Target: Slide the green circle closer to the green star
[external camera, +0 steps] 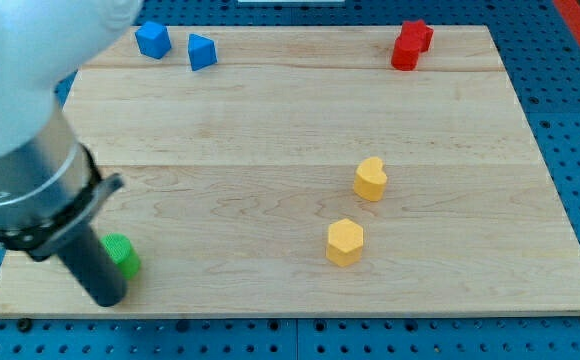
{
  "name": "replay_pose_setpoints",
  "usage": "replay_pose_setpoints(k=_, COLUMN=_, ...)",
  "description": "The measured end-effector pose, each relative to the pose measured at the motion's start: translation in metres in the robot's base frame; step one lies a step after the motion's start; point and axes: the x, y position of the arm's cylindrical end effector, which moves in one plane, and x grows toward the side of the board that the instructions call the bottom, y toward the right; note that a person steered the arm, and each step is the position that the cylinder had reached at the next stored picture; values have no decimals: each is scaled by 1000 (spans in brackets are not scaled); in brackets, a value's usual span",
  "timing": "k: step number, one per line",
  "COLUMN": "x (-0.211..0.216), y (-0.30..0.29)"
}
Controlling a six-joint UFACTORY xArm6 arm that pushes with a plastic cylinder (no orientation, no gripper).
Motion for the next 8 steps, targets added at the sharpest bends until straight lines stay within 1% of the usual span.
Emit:
replay_pose_setpoints(k=1, x=0, y=-7)
replay_pose_setpoints(k=3, x=5, y=-3)
replay_pose_setpoints(k=4, x=14, y=32)
replay_pose_setpoints(k=6, x=-9, y=33)
replay_pose_setpoints(k=7, x=-15, y=18)
replay_pose_setpoints(k=8, x=-18, y=-15)
